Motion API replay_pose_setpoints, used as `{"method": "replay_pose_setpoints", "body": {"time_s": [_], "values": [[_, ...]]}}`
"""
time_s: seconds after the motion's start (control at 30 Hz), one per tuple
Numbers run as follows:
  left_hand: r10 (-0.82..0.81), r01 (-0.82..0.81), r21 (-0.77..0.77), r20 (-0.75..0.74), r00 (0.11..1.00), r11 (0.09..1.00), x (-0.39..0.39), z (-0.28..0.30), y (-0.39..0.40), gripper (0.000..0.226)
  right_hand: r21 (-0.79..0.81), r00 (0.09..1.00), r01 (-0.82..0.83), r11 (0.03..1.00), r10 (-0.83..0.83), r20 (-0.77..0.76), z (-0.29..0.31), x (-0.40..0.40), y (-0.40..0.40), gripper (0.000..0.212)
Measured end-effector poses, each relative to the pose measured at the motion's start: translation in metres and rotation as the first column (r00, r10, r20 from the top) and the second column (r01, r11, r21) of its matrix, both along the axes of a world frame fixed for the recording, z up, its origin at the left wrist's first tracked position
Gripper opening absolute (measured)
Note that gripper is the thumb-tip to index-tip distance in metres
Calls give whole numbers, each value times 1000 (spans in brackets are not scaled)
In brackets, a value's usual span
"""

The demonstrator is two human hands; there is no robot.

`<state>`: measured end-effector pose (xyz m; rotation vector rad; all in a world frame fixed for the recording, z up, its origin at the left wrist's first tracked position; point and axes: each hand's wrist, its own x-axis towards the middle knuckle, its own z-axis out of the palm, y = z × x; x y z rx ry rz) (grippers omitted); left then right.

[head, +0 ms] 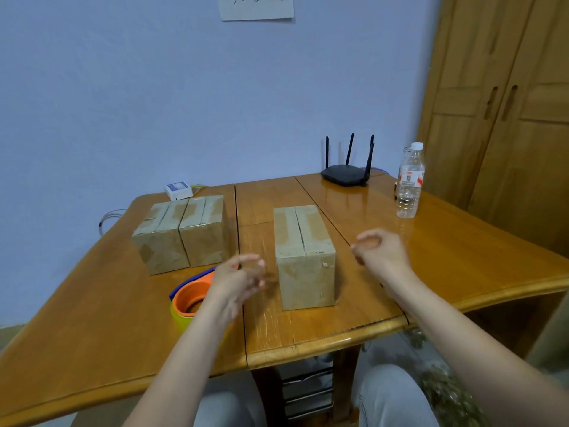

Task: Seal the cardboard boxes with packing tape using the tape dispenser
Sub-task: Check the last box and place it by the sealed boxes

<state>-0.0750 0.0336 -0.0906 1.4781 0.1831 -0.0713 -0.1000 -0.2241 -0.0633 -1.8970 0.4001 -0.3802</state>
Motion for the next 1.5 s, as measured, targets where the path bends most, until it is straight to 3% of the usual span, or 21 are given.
{"method": "replay_pose_setpoints", "body": {"time_s": [0.03, 0.07, 0.1, 0.13, 0.23, 0.3, 0.37, 0.53, 0.73, 0.83, 0.9, 1.03, 1.17, 1.3, 1.5], "values": [[104, -155, 240, 213, 971, 958, 1, 4, 2, 19, -164, 988, 21, 986, 4, 153, 6, 1, 0, 15], [99, -299, 409, 443, 891, 862, 1, 13, 2, 13, -312, 957, 4, 950, 87, 278, 15, 1, 3, 14], [-4, -379, 497, 609, 793, 780, 0, 24, -1, 10, -438, 921, -56, 897, 216, 324, 24, 0, 9, 17], [-152, -364, 566, 668, 729, 740, -2, 38, -7, 10, -531, 890, -152, 834, 349, 294, 31, 2, 16, 21], [-492, -160, 791, 510, 705, 590, 1, 62, -29, 15, -698, 814, -374, 610, 577, 68, 35, 12, 34, 24], [-561, -84, 862, 396, 727, 500, 6, 60, -35, 15, -724, 796, -420, 548, 605, -4, 26, 16, 36, 21], [-565, -61, 847, 403, 719, 527, 9, 54, -32, 14, -691, 789, -435, 577, 614, 17, 18, 18, 30, 20], [-640, -96, 828, 495, 588, 552, 16, 37, -15, 22, -665, 735, -490, 565, 678, 34, -1, 24, 16, 33], [-652, -35, 800, 512, 559, 599, 19, 26, -3, 28, -619, 724, -509, 598, 686, 68, -9, 22, 11, 37], [-674, 54, 814, 439, 594, 578, 21, 29, 5, 30, -519, 700, -580, 628, 710, 77, -5, 20, 6, 33], [-682, 143, 808, 371, 630, 571, 22, 34, 9, 28, -418, 731, -583, 697, 674, 103, -3, 17, 1, 30], [-705, 190, 809, 338, 624, 556, 28, 43, 11, 24, -316, 753, -574, 756, 638, 159, -7, 17, -9, 25], [-667, 218, 751, 365, 649, 624, 33, 34, 13, 25, -187, 729, -618, 763, 646, 226, -18, 19, -11, 31], [-566, 200, 618, 481, 670, 761, 29, 10, 11, 27, -94, 728, -601, 794, 592, 347, -37, 18, -9, 35], [-513, 185, 562, 507, 693, 806, 14, 9, 7, 28, -57, 745, -574, 817, 550, 378, -37, 8, 1, 44]]}}
